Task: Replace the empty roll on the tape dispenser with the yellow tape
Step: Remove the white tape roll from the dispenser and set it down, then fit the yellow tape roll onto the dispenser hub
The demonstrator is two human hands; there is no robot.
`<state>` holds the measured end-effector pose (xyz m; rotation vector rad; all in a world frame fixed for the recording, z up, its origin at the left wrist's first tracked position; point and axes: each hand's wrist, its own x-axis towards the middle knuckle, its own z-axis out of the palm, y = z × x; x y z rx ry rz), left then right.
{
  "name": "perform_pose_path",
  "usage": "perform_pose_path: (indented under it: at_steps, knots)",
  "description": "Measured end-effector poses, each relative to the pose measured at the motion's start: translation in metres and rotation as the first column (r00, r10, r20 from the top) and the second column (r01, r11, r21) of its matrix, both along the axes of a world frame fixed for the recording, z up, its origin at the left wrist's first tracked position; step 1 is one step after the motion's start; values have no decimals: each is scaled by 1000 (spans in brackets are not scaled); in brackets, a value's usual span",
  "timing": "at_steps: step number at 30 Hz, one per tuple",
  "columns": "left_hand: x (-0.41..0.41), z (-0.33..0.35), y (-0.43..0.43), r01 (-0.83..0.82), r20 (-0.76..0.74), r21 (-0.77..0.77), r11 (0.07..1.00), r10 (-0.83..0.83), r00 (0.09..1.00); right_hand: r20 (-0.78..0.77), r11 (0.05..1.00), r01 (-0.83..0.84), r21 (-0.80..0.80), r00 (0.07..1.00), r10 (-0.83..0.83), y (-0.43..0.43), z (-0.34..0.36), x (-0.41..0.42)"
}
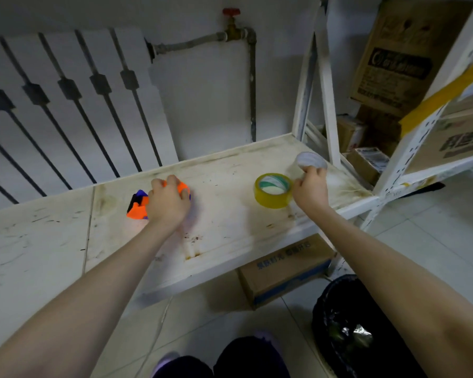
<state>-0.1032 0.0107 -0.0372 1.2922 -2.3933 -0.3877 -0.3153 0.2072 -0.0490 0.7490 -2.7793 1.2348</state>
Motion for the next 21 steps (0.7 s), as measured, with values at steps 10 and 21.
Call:
perform_pose_path:
  at_steps: [10,21]
  knots:
    - [8,0,9,68,51,-51,996,-66,997,6,989,27,145,1000,-28,0,-15,8]
    - [45,-5,27,98,-83,114,989,-89,993,-102,916,-239,322,953,284,-23,-19,41]
